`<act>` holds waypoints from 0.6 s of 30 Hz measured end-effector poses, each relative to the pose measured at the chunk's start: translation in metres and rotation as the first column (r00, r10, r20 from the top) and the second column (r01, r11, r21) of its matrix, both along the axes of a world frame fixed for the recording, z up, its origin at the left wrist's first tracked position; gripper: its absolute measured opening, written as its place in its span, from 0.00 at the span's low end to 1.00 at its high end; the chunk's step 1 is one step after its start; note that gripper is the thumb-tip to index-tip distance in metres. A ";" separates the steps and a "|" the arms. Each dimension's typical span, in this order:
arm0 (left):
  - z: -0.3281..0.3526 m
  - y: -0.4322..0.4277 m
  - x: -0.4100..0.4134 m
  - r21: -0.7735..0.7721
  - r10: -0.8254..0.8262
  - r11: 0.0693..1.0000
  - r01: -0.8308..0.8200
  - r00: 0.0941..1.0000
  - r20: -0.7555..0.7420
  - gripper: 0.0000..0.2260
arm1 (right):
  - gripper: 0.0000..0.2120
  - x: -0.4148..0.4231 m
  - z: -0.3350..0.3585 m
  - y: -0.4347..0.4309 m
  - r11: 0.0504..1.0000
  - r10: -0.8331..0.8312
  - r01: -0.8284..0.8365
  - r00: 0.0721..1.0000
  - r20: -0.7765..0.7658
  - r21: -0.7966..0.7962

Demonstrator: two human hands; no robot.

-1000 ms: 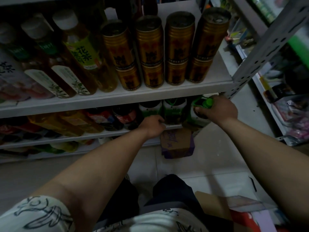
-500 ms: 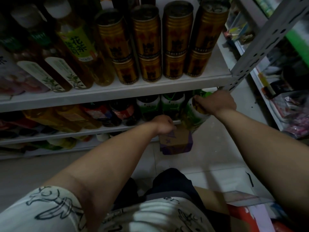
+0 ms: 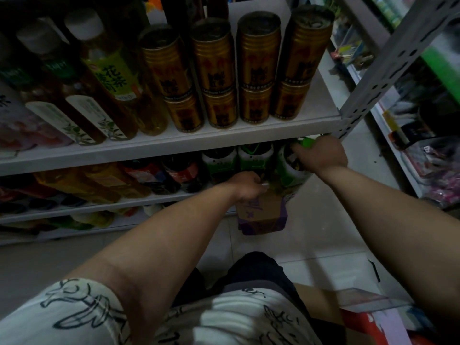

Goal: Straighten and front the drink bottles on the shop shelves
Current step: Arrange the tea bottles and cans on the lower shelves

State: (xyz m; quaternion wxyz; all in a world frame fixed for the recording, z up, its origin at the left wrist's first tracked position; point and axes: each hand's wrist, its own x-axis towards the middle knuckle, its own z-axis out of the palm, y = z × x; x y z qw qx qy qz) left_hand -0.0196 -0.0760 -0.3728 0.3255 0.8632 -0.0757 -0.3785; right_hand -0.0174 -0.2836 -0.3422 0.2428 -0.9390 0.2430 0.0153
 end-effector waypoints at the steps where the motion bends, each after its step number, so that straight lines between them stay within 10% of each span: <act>1: -0.001 0.000 0.002 0.005 -0.003 1.000 0.003 1.000 0.029 0.24 | 0.26 -0.001 0.002 0.001 0.994 0.075 -0.076 0.997 -0.014 -0.081; 6: -0.010 0.001 0.006 0.149 -0.191 0.976 0.158 0.951 0.242 0.26 | 0.25 -0.007 0.007 -0.002 0.904 0.315 -0.318 0.947 -0.056 -0.287; 10: -0.020 -0.020 -0.006 0.063 -0.163 0.985 0.160 0.985 0.058 0.31 | 0.29 -0.010 0.007 -0.005 0.883 0.374 -0.388 0.922 -0.102 -0.265; 18: -0.015 -0.095 -0.017 -0.342 0.416 0.792 -0.505 0.858 -0.302 0.50 | 0.29 -0.012 -0.008 -0.006 0.950 0.309 -0.312 0.944 0.120 0.010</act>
